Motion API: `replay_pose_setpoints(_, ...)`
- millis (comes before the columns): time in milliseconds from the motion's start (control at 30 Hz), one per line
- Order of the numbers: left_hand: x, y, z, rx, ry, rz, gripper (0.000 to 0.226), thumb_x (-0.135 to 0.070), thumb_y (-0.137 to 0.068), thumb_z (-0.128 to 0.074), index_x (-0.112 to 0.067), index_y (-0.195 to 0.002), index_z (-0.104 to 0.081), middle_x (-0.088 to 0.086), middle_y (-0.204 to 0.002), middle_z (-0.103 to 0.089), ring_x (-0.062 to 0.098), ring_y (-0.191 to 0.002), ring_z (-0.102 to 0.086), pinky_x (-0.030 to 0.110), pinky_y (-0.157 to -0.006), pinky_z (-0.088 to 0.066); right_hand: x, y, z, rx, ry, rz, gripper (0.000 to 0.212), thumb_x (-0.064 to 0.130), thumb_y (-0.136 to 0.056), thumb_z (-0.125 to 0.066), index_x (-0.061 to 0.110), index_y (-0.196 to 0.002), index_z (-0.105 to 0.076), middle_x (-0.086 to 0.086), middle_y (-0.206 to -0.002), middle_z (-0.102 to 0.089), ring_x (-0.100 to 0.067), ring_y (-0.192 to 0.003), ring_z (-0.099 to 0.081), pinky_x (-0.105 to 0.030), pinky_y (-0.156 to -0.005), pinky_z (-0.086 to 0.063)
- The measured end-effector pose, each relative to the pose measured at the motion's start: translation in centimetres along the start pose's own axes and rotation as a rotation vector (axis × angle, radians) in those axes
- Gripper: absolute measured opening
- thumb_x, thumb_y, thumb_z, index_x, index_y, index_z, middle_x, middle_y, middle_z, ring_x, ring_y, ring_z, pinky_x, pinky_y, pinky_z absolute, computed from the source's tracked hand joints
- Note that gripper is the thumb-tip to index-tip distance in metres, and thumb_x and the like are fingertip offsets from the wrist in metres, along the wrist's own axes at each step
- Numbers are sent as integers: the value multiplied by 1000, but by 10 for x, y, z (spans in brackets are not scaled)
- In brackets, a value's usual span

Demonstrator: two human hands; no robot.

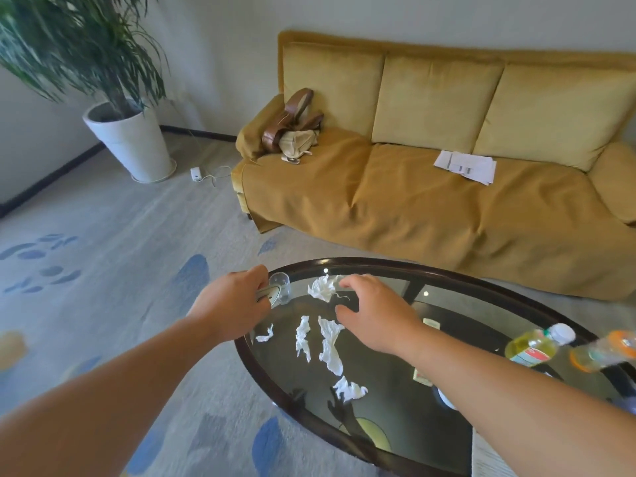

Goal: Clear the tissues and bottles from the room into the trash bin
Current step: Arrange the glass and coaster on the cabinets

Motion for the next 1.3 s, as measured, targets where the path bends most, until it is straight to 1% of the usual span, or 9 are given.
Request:
replay_pose_setpoints(133,14,-15,2,32,-8,29,6,-32,-93,-49,-27,-92,-49,-6,-76,-57,15,-64,-57,29,-55,-49,4,-29,-7,44,-1,22,46,40,-92,-51,27,-136,-45,9,-140,-44,-13,-123,-48,-30,-95,-43)
replay_pose_setpoints(267,36,-35,3,34,-11,22,6,-30,-92,-49,-25,-90,-49,-6,-73,-56,14,-61,-54,26,-51,-41,13,-59,-19,60,6,27,47,40,-92,-52,25,-136,-44,7,-138,-45,-14,-119,-49,-30,-92,-44)
replay_pose_setpoints(367,58,-55,0,52,5,17,6,-30,-92,-49,-25,-90,-48,-5,-74,-57,15,-61,-55,28,-52,-43,22,-83,-31,72,4,11,48,40,-91,-52,25,-135,-44,7,-137,-45,-13,-118,-49,-29,-91,-43)
replay_pose_setpoints(500,94,-92,-9,91,33,-4,6,-32,-92,-49,-26,-92,-49,-5,-77,-59,16,-64,-58,34,-58,-53,30,-117,-49,69,6,-57,50,40,-90,-54,25,-136,-44,8,-139,-45,-13,-121,-49,-29,-93,-43)
replay_pose_setpoints(633,128,-128,-17,146,29,-60,7,-31,-92,-49,-25,-90,-46,-6,-73,-55,14,-59,-52,28,-50,-42,37,-150,-72,84,7,-137,52,41,-89,-54,26,-137,-42,8,-141,-43,-12,-124,-47,-28,-95,-42)
replay_pose_setpoints(700,143,-143,-24,171,26,-79,8,-31,-92,-49,-23,-89,-46,-5,-72,-56,16,-60,-54,28,-50,-43,37,-166,-84,89,-8,-173,53,41,-89,-56,26,-138,-42,8,-142,-43,-12,-124,-47,-27,-96,-41)
replay_pose_setpoints(1000,177,-193,-75,277,41,-94,9,-29,-92,-50,-22,-88,-45,-5,-70,-54,13,-54,-46,23,-45,-35,7,-219,-142,163,-52,-278,65,43,-85,-61,26,-142,-36,6,-145,-40,-15,-129,-45,-33,-99,-43)
replay_pose_setpoints(1200,185,-220,-120,311,77,-59,13,-31,-92,-50,-21,-85,-45,-3,-68,-54,13,-52,-45,25,-45,-35,-24,-253,-179,213,-58,-290,70,44,-84,-63,28,-144,-32,7,-144,-39,-15,-122,-49,-29,-88,-43)
replay_pose_setpoints(1300,192,-229,-141,315,80,-15,11,-29,-91,-51,-20,-87,-46,-3,-68,-55,14,-52,-46,25,-46,-36,-41,-270,-198,219,-77,-281,73,44,-83,-65,27,-145,-30,6,-145,-39,-15,-122,-48,-28,-89,-41)
Point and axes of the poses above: each hand's wrist, its own y-axis away from the middle knuckle, its own z-axis out of the back of the hand, x = y × z, the point moved 2 cm from there along -y, towards the middle knuckle
